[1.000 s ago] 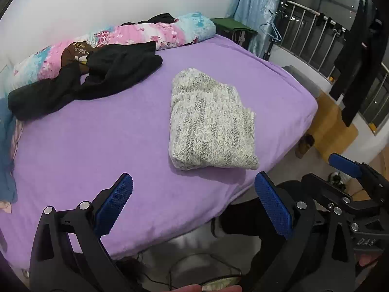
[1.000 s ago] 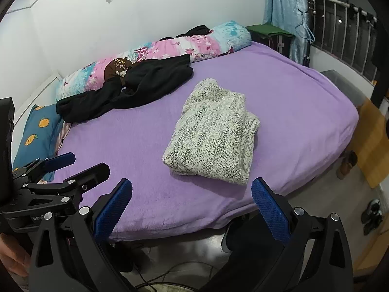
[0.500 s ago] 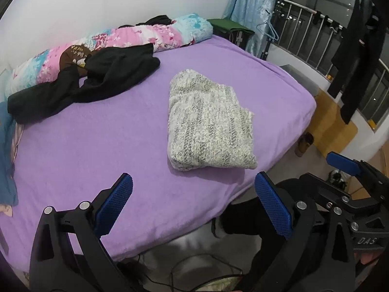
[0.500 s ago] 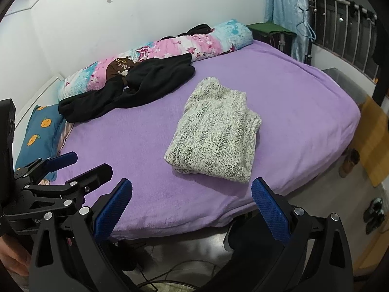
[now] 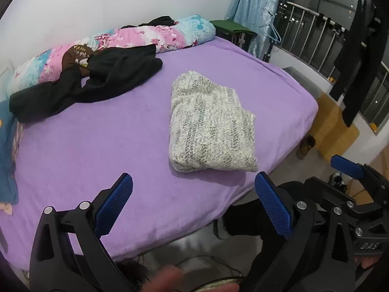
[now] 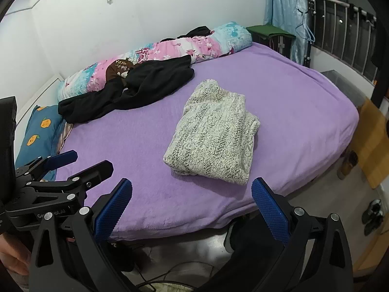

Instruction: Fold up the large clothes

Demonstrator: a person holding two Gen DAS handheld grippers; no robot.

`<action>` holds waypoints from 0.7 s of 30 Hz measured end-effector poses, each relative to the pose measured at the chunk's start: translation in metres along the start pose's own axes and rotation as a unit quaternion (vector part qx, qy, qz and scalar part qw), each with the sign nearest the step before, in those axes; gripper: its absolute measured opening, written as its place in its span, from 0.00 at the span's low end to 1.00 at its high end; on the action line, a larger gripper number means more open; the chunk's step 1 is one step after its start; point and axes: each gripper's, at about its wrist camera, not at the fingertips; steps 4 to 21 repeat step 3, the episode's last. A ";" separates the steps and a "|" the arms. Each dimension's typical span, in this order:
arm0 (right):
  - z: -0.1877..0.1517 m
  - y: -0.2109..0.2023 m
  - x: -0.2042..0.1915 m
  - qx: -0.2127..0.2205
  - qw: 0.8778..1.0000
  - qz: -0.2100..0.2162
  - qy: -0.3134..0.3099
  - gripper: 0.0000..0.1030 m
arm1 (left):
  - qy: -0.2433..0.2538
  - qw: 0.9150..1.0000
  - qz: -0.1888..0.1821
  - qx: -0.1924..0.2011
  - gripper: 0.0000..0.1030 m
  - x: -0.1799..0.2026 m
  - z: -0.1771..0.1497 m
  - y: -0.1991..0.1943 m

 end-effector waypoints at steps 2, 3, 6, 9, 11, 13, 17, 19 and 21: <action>0.000 0.000 0.001 0.000 1.000 0.001 0.001 0.94 | -0.002 1.000 0.000 -0.001 0.94 0.000 0.000 0.000; 0.000 0.000 0.001 0.000 1.000 0.001 0.001 0.94 | -0.002 1.000 0.000 -0.001 0.94 0.000 0.000 0.000; 0.000 0.000 0.001 0.000 1.000 0.001 0.001 0.94 | -0.002 1.000 0.000 -0.001 0.94 0.000 0.000 0.000; 0.000 0.000 0.001 0.000 1.000 0.001 0.001 0.94 | -0.002 1.000 0.000 -0.001 0.94 0.000 0.000 0.000; 0.000 0.000 0.001 0.000 1.000 0.001 0.001 0.94 | -0.002 1.000 0.000 -0.001 0.94 0.000 0.000 0.000; 0.000 0.000 0.001 0.000 1.000 0.001 0.001 0.94 | -0.002 1.000 0.000 -0.001 0.94 0.000 0.000 0.000; 0.000 0.000 0.001 0.000 1.000 0.001 0.001 0.94 | -0.002 1.000 0.000 -0.001 0.94 0.000 0.000 0.000; 0.000 0.000 0.001 0.000 1.000 0.001 0.001 0.94 | -0.002 1.000 0.000 -0.001 0.94 0.000 0.000 0.000; 0.000 0.000 0.001 0.000 1.000 0.001 0.001 0.94 | -0.002 1.000 0.000 -0.001 0.94 0.000 0.000 0.000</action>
Point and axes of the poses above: each gripper's, at about its wrist camera, not at the fingertips, and y roughly the way its jaws point, x to its right, z to its top, and after that the axes turned 2 degrees about x, right-handed
